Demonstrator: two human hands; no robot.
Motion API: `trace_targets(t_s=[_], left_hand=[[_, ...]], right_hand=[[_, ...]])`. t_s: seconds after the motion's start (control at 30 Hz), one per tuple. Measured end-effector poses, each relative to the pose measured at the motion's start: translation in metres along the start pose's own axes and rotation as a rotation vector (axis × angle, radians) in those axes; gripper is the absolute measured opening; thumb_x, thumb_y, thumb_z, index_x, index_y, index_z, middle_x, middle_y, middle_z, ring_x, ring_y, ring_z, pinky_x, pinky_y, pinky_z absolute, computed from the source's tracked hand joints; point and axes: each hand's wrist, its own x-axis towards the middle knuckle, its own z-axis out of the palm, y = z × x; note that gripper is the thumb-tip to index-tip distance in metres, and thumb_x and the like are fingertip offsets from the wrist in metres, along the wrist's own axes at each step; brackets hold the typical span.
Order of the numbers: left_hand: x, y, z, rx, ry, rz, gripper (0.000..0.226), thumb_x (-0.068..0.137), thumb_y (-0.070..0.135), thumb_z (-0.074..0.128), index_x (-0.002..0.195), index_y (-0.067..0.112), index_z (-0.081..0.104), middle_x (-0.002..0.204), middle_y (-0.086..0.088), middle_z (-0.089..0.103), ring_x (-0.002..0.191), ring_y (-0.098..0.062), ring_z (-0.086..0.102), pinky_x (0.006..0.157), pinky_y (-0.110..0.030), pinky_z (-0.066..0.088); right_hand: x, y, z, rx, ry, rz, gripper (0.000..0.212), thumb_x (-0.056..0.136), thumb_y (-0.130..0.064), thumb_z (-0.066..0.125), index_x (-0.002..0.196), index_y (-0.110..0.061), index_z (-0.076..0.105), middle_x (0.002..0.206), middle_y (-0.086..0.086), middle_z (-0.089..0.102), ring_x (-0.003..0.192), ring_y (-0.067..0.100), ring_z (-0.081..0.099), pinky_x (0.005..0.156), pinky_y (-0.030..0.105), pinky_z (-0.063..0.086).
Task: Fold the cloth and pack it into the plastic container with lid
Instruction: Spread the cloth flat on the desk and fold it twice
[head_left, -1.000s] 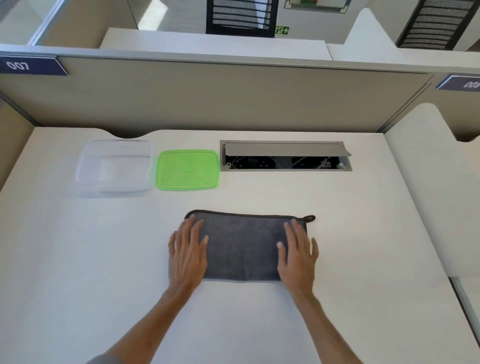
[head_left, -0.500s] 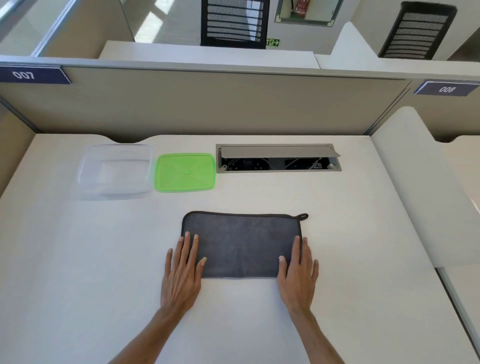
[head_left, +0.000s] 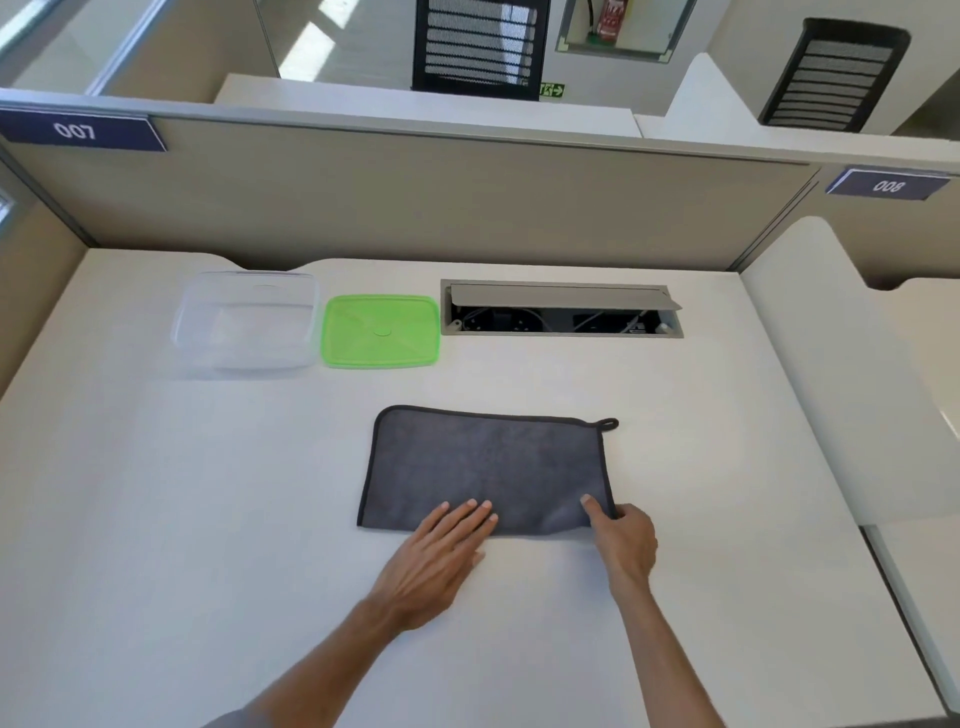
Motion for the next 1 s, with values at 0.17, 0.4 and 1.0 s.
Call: trace_targets(t_s=[0.17,0.4,1.0], left_hand=[[0.006,-0.003,-0.010,-0.172,0.008,-0.044,0.056,0.121,0.043,0.029,0.173,0.025,0.035,0.179,0.009,0.035,0.167,-0.012,0.032,0.135,-0.039,0.023],[0.072,-0.023,-0.085,-0.873,0.041,-0.566,0.048,0.116,0.060,0.035,0.153,0.041,0.059,0.123,0.016,0.082,0.115,-0.002,0.075,0.104,-0.039,0.061],[0.061,-0.121,-0.101,-0.956,0.104,-1.041,0.034,0.094,0.040,0.075,0.124,0.023,0.076,0.113,-0.002,0.082,0.109,-0.028,0.076,0.099,-0.054,0.063]], right_hand=[[-0.019,-0.023,-0.010,0.211,-0.036,-0.129,0.020,0.093,-0.027,0.082,0.090,-0.013,0.068,0.095,0.004,0.074,0.087,0.028,0.069,0.067,0.034,0.048],[-0.075,-0.076,0.001,0.048,0.070,-0.465,0.020,0.093,-0.032,0.079,0.097,-0.027,0.060,0.088,-0.010,0.075,0.081,0.021,0.070,0.072,0.037,0.050],[-0.112,-0.029,0.118,-0.641,-0.058,-1.119,0.097,0.085,-0.001,0.071,0.171,-0.022,0.032,0.182,0.002,0.022,0.167,0.022,0.028,0.132,0.053,0.031]])
